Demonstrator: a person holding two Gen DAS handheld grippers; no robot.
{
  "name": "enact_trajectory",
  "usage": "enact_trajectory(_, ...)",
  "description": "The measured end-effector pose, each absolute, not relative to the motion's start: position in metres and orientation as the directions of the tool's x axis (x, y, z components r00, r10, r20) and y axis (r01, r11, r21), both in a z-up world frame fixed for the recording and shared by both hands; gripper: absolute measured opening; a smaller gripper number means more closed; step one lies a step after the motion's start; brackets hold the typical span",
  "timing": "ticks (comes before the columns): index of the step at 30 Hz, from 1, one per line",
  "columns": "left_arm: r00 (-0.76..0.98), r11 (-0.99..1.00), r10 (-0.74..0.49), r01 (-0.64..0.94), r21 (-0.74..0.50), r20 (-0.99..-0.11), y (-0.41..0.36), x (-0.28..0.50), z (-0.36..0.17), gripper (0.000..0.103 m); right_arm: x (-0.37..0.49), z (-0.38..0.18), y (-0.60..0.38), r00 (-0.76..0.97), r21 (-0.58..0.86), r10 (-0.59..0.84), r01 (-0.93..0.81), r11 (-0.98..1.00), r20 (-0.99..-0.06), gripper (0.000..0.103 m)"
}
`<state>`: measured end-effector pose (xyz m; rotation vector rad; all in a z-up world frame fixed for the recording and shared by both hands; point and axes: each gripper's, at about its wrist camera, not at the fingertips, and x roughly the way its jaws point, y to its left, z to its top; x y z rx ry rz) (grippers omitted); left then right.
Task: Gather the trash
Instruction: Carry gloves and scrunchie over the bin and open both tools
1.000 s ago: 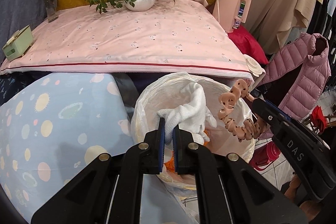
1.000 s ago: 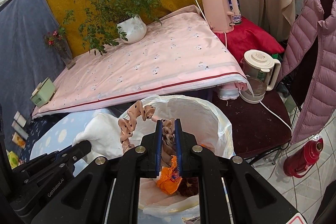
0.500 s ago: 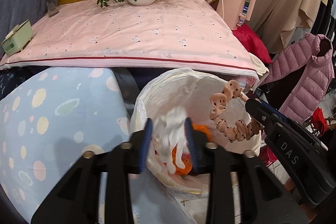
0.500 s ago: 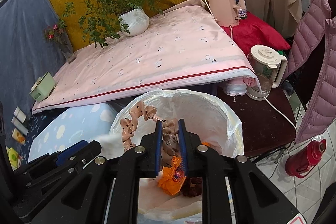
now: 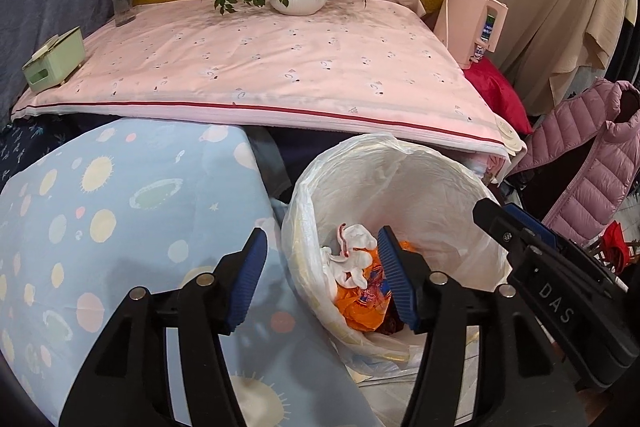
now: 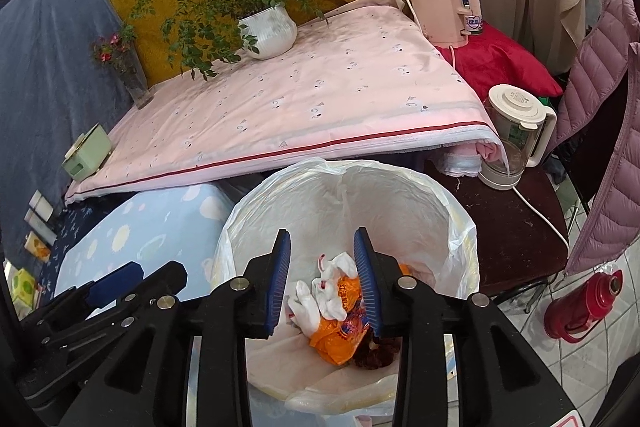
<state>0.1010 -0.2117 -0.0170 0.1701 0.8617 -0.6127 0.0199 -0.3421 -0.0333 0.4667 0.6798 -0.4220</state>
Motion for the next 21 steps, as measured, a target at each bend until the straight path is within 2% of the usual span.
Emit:
enact_trajectory(5, 0.505, 0.825, -0.428, 0.557, -0.096, -0.750, -0.203, 0.098, -0.015, 0.056, 0.019, -0.032, -0.333, 0.700, 0.249, -0.215, 0.497, 0.831, -0.681, 0.038)
enact_trajectory(16, 0.531, 0.840, -0.410, 0.537, -0.080, -0.741, -0.184, 0.088, -0.015, 0.060, 0.011, -0.029, -0.314, 0.694, 0.215, -0.210, 0.472, 0.855, -0.689, 0.040)
enact_trajectory(21, 0.543, 0.849, -0.396, 0.524, -0.070, -0.740, -0.175, 0.084, -0.016, 0.064, 0.008, -0.032, -0.304, 0.687, 0.199, -0.209, 0.465, 0.863, -0.696, 0.046)
